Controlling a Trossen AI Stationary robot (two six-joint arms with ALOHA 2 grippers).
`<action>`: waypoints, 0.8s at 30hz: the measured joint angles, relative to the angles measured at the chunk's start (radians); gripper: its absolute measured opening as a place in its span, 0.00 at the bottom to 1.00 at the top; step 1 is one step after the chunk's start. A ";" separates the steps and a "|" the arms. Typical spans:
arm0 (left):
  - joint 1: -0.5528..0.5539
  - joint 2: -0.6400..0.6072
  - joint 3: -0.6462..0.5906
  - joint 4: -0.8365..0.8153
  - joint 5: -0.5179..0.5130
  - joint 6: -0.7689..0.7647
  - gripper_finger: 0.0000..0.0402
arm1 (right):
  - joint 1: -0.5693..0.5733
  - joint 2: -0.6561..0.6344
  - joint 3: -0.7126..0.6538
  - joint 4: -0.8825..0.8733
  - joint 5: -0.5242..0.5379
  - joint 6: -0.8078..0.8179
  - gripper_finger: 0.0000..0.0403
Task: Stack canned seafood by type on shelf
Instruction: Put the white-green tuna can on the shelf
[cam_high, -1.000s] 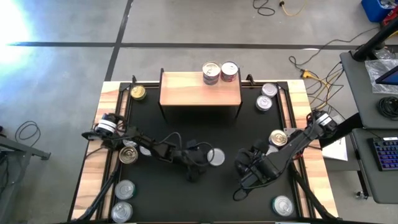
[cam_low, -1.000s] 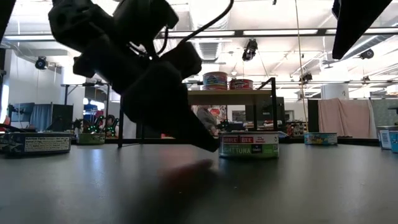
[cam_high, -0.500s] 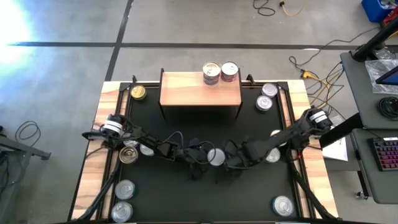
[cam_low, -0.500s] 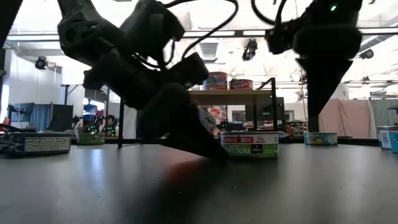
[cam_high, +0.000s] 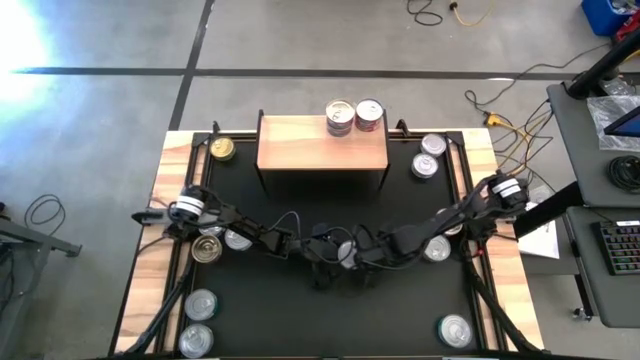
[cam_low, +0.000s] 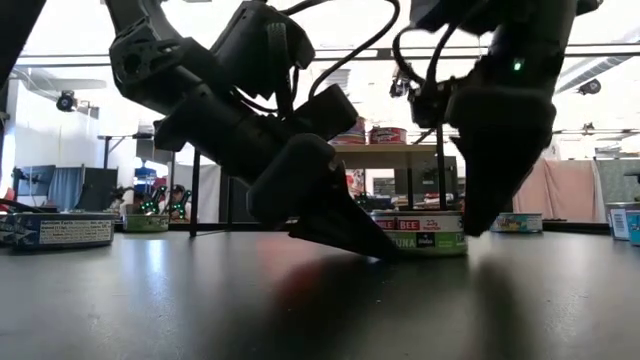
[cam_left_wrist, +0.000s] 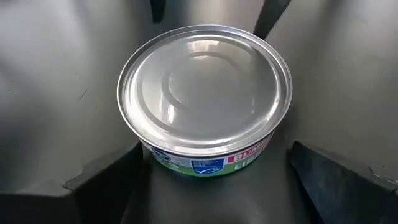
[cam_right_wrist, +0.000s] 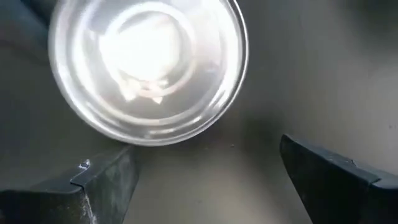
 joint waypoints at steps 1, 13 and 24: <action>0.000 0.001 -0.001 0.012 0.006 -0.007 1.00 | -0.004 0.010 0.000 0.004 -0.003 0.001 0.91; 0.007 0.021 -0.004 0.132 0.015 -0.006 1.00 | -0.010 0.126 0.109 0.067 -0.005 -0.183 0.91; 0.006 0.047 -0.005 0.184 0.018 -0.004 0.97 | -0.011 0.160 0.153 0.029 0.001 -0.279 0.91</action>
